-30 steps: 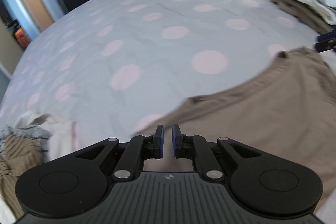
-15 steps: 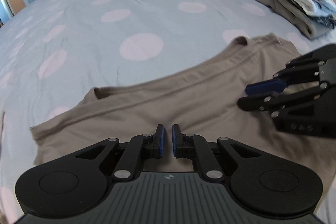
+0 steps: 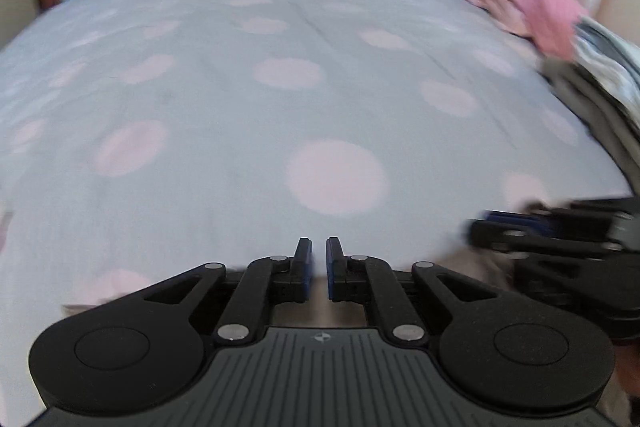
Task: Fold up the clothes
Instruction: 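Withdraw both grippers from the folded shirt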
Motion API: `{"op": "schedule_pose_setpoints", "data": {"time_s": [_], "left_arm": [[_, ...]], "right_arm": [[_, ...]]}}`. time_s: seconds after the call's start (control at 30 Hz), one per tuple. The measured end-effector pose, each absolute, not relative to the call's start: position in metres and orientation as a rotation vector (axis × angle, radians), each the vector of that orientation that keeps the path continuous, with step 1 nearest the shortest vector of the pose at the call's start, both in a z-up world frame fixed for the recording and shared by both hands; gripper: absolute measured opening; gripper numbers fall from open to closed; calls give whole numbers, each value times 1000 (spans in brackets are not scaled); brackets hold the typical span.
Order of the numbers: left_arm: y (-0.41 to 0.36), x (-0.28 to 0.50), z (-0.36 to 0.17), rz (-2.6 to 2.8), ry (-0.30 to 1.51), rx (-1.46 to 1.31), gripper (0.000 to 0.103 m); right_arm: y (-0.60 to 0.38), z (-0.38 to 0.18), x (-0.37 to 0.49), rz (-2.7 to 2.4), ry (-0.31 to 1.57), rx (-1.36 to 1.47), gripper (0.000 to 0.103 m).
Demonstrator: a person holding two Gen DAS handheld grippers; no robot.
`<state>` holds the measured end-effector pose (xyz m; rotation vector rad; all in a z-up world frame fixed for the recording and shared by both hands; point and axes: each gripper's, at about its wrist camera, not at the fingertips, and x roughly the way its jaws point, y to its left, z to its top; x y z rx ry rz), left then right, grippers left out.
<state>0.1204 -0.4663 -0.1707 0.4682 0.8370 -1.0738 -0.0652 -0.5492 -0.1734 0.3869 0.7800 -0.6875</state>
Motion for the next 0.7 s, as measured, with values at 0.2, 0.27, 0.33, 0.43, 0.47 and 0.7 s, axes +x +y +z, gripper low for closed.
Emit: {"op": "schedule_pose_setpoints", "data": {"time_s": [0.2, 0.27, 0.33, 0.43, 0.47, 0.7], "left_arm": [[-429, 126, -152, -1081, 801, 509, 5], [-410, 123, -146, -1081, 796, 520, 9], [-391, 120, -140, -1077, 806, 525, 10], [-360, 113, -134, -1068, 806, 532, 11], [-350, 109, -133, -1066, 803, 538, 12], [-277, 81, -135, -1037, 831, 577, 12]], "right_arm": [[-548, -159, -105, -721, 775, 440, 18], [-548, -155, -119, -732, 773, 458, 18], [-548, -150, -132, -743, 771, 476, 19], [-538, -145, -153, -758, 773, 491, 27], [-529, -146, -160, -761, 776, 490, 28], [-469, -146, -213, -784, 799, 483, 30]]}}
